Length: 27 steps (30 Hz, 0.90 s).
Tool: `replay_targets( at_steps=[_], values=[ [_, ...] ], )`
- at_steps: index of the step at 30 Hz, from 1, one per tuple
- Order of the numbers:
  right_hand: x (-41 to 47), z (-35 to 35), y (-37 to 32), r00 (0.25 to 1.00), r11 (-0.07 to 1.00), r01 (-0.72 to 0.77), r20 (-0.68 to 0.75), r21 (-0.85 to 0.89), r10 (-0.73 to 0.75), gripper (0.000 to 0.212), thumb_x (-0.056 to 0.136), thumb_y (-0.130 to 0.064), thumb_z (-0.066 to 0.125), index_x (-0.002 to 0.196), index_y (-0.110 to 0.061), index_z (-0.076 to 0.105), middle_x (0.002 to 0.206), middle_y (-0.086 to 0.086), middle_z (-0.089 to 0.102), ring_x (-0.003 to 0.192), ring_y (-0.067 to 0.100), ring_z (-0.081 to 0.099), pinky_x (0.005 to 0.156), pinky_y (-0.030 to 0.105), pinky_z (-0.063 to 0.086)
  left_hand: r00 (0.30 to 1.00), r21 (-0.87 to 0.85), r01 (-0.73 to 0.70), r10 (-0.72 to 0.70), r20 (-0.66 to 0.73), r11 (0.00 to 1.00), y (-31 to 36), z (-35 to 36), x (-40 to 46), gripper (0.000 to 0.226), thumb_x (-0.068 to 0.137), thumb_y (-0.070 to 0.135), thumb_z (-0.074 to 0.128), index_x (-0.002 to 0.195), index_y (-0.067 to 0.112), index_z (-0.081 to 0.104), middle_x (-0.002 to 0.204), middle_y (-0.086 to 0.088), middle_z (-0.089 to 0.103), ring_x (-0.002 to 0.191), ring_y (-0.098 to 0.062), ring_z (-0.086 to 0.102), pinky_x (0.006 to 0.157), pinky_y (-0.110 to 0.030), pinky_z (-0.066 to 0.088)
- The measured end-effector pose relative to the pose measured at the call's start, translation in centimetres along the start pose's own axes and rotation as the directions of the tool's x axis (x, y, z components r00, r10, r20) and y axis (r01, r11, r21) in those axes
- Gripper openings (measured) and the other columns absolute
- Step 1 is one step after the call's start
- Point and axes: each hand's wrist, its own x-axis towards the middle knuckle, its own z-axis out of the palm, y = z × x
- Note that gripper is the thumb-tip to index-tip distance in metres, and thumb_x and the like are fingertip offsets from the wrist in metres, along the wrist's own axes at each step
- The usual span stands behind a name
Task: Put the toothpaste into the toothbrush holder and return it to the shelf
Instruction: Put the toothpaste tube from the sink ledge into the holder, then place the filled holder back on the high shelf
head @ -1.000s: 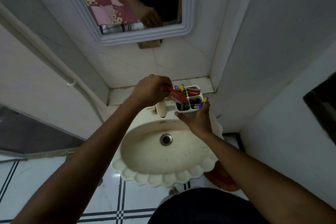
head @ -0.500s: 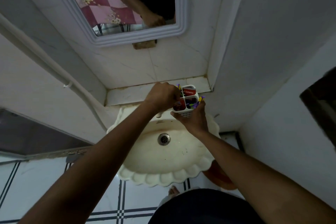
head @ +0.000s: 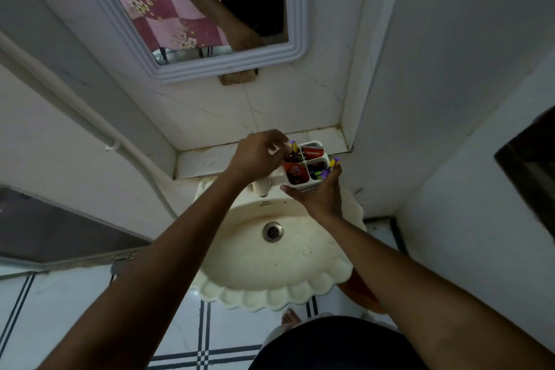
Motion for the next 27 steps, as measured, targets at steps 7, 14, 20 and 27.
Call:
replay_targets(
  at_steps=[7, 14, 20, 27],
  values=[
    [0.3, -0.1, -0.8, 0.997, 0.997, 0.038, -0.072, 0.066, -0.034, 0.128, 0.053, -0.056, 0.109, 0.156, -0.027, 0.04, 0.14, -0.002, 0.071, 0.127, 0.023, 0.072, 0.104, 0.046, 0.063, 0.96, -0.1, 0.175, -0.192, -0.205, 0.979, -2.3, 0.6, -3.4, 0.052, 0.098, 0.058, 0.062, 0.137, 0.023, 0.063, 0.135, 0.005, 0.069, 0.125, -0.019, 0.064, 0.107, -0.053, 0.049],
    [0.6, -2.3, -4.2, 0.985, 0.99, 0.118, -0.137, 0.082, -0.106, 0.123, 0.059, -0.05, 0.11, 0.161, -0.024, 0.045, 0.139, -0.009, 0.068, 0.122, 0.01, 0.066, 0.084, 0.001, 0.045, 0.952, -0.089, 0.161, -0.179, -0.249, 0.983, -1.5, 0.5, -4.1, 0.053, 0.1, 0.054, 0.064, 0.142, 0.021, 0.063, 0.143, 0.0, 0.064, 0.134, -0.023, 0.058, 0.111, -0.047, 0.045],
    [0.2, -6.1, -9.6, 0.936, 0.958, 0.268, -0.261, 0.1, -0.234, 0.117, 0.051, -0.067, 0.104, 0.148, -0.025, 0.054, 0.137, -0.005, 0.072, 0.12, 0.015, 0.072, 0.096, 0.032, 0.062, 0.943, -0.072, 0.098, -0.115, -0.312, 0.993, 0.9, -1.8, -3.9, 0.055, 0.102, 0.055, 0.062, 0.144, 0.019, 0.062, 0.144, -0.002, 0.064, 0.133, -0.022, 0.059, 0.11, -0.048, 0.047],
    [0.0, -12.0, -18.4, 0.857, 0.887, 0.446, -0.343, 0.122, -0.384, 0.113, 0.05, -0.072, 0.103, 0.14, -0.023, 0.055, 0.132, -0.004, 0.071, 0.119, 0.019, 0.071, 0.093, 0.039, 0.064, 0.866, -0.001, -0.034, 0.029, -0.499, 0.999, 6.7, -8.1, -2.7, 0.053, 0.1, 0.056, 0.063, 0.137, 0.017, 0.066, 0.133, -0.001, 0.07, 0.124, -0.021, 0.064, 0.107, -0.051, 0.051]
  ],
)
